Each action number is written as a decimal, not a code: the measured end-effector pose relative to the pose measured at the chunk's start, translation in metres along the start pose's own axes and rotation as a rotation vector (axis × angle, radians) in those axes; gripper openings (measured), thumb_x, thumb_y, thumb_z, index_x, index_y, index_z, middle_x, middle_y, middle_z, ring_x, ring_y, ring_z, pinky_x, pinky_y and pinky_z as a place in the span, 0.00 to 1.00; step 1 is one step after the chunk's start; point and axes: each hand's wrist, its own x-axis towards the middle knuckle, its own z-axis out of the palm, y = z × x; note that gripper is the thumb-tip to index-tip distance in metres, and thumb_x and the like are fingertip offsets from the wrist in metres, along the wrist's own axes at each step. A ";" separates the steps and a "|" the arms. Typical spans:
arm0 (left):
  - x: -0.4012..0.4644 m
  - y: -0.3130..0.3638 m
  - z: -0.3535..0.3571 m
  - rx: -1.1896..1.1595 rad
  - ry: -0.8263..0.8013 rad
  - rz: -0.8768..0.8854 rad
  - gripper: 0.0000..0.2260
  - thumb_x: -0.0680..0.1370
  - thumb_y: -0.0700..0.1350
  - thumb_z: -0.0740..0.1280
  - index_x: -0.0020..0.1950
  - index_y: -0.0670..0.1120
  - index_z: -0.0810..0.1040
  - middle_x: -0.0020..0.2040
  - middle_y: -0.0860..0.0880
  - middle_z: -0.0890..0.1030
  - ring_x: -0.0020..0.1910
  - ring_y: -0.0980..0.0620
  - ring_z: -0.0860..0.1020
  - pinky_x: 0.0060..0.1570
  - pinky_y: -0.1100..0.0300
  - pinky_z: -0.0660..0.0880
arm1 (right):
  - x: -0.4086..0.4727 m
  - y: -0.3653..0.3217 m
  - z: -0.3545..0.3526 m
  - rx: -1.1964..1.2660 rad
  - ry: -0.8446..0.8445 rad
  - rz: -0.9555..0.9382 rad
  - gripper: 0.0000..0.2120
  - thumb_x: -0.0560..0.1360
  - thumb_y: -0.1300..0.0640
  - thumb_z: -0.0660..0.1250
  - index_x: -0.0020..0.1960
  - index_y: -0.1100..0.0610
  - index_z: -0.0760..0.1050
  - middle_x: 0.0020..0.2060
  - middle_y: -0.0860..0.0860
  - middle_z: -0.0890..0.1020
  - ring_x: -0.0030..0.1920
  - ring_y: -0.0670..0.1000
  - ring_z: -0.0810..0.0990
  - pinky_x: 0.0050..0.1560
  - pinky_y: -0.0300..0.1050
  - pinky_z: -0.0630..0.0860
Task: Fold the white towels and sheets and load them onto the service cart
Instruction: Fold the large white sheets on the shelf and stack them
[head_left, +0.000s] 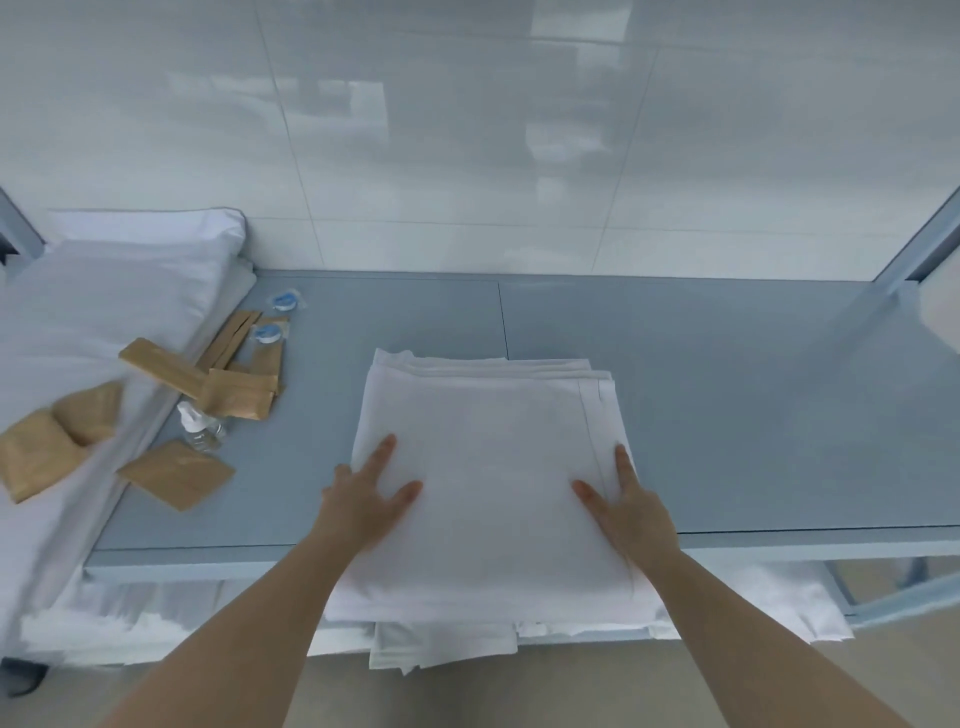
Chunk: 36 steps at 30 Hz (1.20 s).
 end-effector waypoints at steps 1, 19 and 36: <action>-0.005 -0.001 0.000 -0.016 -0.008 -0.009 0.33 0.74 0.68 0.60 0.75 0.69 0.47 0.66 0.39 0.64 0.64 0.34 0.69 0.68 0.47 0.65 | -0.003 0.002 0.000 0.019 -0.012 0.001 0.42 0.68 0.24 0.54 0.75 0.35 0.39 0.55 0.57 0.76 0.54 0.60 0.77 0.54 0.55 0.76; -0.078 -0.030 0.000 -0.199 -0.117 -0.024 0.40 0.72 0.60 0.71 0.75 0.69 0.48 0.61 0.43 0.63 0.59 0.40 0.73 0.63 0.53 0.69 | -0.071 0.031 0.000 0.166 -0.107 0.044 0.40 0.70 0.28 0.61 0.74 0.32 0.43 0.53 0.55 0.64 0.49 0.57 0.70 0.55 0.49 0.70; -0.082 -0.060 -0.011 -0.558 -0.222 0.056 0.32 0.73 0.52 0.73 0.69 0.74 0.61 0.68 0.54 0.71 0.60 0.50 0.75 0.56 0.58 0.74 | -0.093 0.040 -0.002 0.644 -0.245 -0.008 0.37 0.72 0.40 0.70 0.71 0.26 0.51 0.69 0.39 0.66 0.63 0.48 0.71 0.64 0.45 0.68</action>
